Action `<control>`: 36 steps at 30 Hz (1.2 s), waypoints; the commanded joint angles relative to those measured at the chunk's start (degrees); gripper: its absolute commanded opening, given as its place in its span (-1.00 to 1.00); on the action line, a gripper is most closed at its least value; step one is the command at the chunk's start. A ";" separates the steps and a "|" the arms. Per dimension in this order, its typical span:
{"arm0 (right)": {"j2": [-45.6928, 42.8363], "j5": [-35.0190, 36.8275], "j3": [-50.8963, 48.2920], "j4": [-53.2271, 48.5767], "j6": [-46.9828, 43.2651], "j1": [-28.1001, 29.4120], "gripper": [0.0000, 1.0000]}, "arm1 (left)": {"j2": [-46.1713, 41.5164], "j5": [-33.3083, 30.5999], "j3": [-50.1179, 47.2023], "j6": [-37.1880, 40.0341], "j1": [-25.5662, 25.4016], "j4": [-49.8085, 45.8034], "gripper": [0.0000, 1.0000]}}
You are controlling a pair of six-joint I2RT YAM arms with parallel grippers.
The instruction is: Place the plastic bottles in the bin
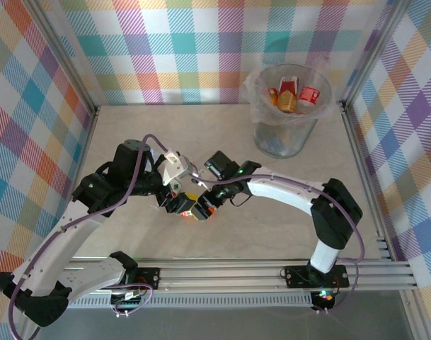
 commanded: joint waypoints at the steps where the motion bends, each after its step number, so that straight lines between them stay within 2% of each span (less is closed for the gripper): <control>1: 2.30 3.95 2.90 1.79 -1.88 1.94 0.99 | 0.05 2.64 1.21 0.89 0.67 0.09 1.00; 6: 5.76 11.75 3.99 3.31 -2.10 3.72 1.00 | 0.70 5.49 -0.03 -0.32 0.69 2.71 1.00; 17: 12.26 11.60 8.35 3.23 -1.99 5.31 0.96 | 1.17 5.91 0.03 -1.16 0.67 3.62 1.00; 24: 14.99 12.04 9.46 3.21 -1.61 6.00 0.87 | 0.33 1.09 -0.35 -0.13 0.76 2.87 1.00; 36: 18.57 17.10 10.95 3.40 0.13 6.46 0.78 | 0.73 0.69 -0.32 -0.46 1.02 2.92 1.00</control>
